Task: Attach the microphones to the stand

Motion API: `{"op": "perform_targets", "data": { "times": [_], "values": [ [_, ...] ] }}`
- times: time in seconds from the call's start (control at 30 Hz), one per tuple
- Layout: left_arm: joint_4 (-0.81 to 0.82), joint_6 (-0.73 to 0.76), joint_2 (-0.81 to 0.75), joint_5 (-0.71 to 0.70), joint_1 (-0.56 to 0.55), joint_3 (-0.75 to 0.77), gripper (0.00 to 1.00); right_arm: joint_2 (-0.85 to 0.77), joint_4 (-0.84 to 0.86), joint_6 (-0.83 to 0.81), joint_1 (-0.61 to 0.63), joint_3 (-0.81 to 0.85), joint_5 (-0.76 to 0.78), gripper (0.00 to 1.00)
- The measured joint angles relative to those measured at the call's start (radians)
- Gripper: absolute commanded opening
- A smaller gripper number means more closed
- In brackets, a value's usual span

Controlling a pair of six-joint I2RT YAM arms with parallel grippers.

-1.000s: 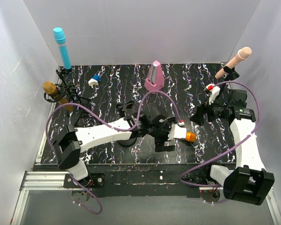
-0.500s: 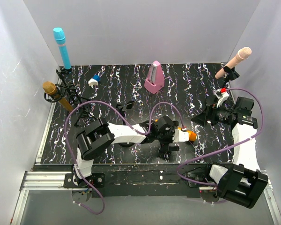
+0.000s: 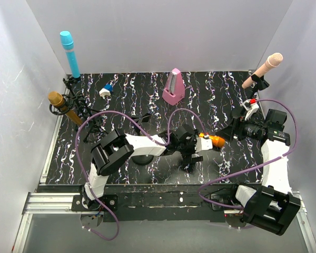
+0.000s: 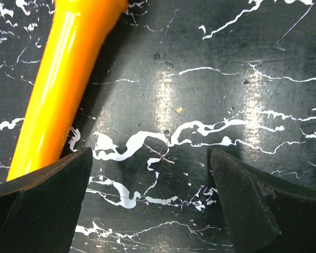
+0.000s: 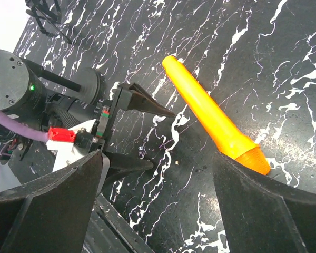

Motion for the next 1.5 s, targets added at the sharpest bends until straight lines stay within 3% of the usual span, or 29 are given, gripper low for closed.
{"op": "perform_targets", "data": {
  "times": [0.3,0.57,0.73,0.9,1.03,1.3,1.5],
  "values": [
    [-0.010,-0.014,-0.002,0.039,0.049,0.072,0.96,0.117,-0.036,-0.053,0.013,0.005,0.084,0.81],
    [-0.061,-0.131,-0.125,0.038,0.080,0.017,0.98,0.232,-0.136,-0.392,0.162,0.092,0.225,0.84],
    [-0.093,-0.196,-0.296,0.039,0.040,-0.053,0.98,0.384,-0.135,-0.643,0.226,0.266,0.309,0.84],
    [-0.098,-0.245,-0.414,0.039,-0.002,-0.097,0.98,0.689,-0.175,-0.789,0.289,0.564,0.393,0.72],
    [-0.107,-0.269,-0.445,0.038,-0.013,-0.137,0.98,0.869,-0.222,-0.816,0.317,0.714,0.426,0.70],
    [-0.130,-0.312,-0.459,0.023,-0.015,-0.181,0.98,0.973,-0.277,-0.825,0.346,0.721,0.493,0.62],
    [-0.134,-0.344,-0.486,0.011,-0.025,-0.199,0.98,1.007,-0.271,-0.834,0.367,0.715,0.539,0.50]
  ]
}}
